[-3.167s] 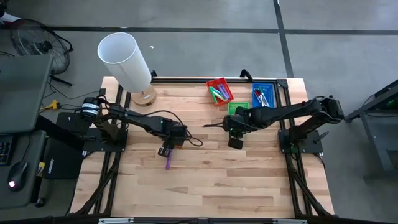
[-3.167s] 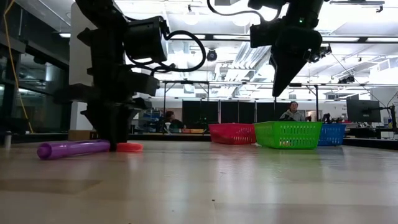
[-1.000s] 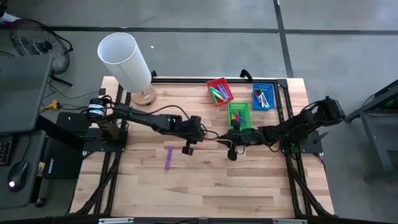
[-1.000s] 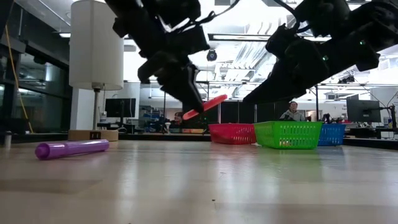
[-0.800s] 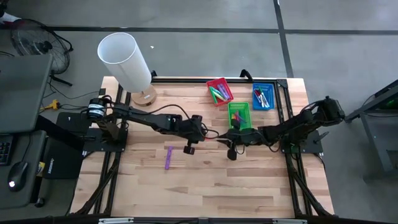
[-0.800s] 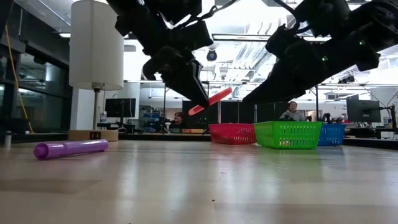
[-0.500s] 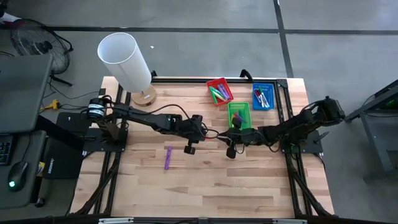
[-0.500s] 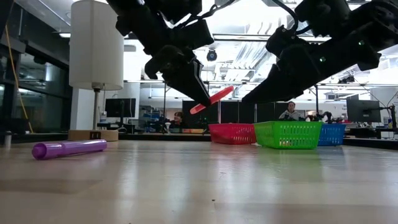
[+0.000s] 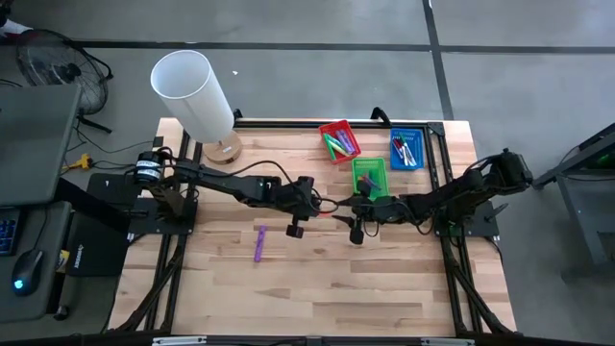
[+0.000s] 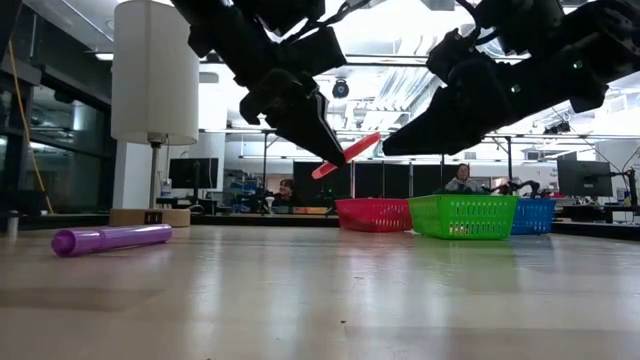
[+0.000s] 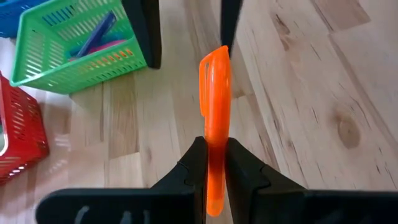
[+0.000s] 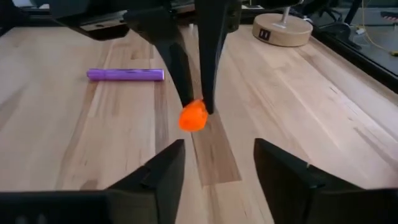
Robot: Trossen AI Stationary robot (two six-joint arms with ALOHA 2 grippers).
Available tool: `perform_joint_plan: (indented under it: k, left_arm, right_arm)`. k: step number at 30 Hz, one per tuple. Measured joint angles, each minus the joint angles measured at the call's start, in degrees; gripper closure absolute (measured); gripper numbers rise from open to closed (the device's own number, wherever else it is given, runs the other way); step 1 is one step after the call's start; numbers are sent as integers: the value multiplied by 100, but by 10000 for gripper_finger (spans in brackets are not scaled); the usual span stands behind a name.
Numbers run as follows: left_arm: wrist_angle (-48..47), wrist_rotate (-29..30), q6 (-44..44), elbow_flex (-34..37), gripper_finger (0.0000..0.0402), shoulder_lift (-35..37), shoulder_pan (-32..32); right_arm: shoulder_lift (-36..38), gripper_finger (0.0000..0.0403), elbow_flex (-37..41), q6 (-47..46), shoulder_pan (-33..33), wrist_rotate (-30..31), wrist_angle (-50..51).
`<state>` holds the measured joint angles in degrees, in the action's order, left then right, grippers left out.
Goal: Pick & Place Markers
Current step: Put the orange pen in the green bin
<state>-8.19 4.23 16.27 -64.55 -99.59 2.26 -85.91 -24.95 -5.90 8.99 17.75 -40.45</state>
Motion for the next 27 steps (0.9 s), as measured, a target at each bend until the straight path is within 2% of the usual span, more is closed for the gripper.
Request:
perform_joint_plan:
  k: [4,9,13,19,27]
  left_arm:
    - [229,0,0,0,377,0,0]
    - [433,-2,-1,-1,377,0,0]
    - [485,-2,-2,-2,377,0,0]
    - [656,-6,-1,-2,377,0,0]
    - [942,-180,-4,-2,377,0,0]
  right_arm:
    - [0,202,-2,101,0,-174,-75]
    - [0,198,-4,231,0,-393,-285]
    - [0,203,-7,385,0,-558,-643]
    - [-2,216,-7,471,0,-657,-674]
    - [-2,250,-7,626,0,-633,-800]
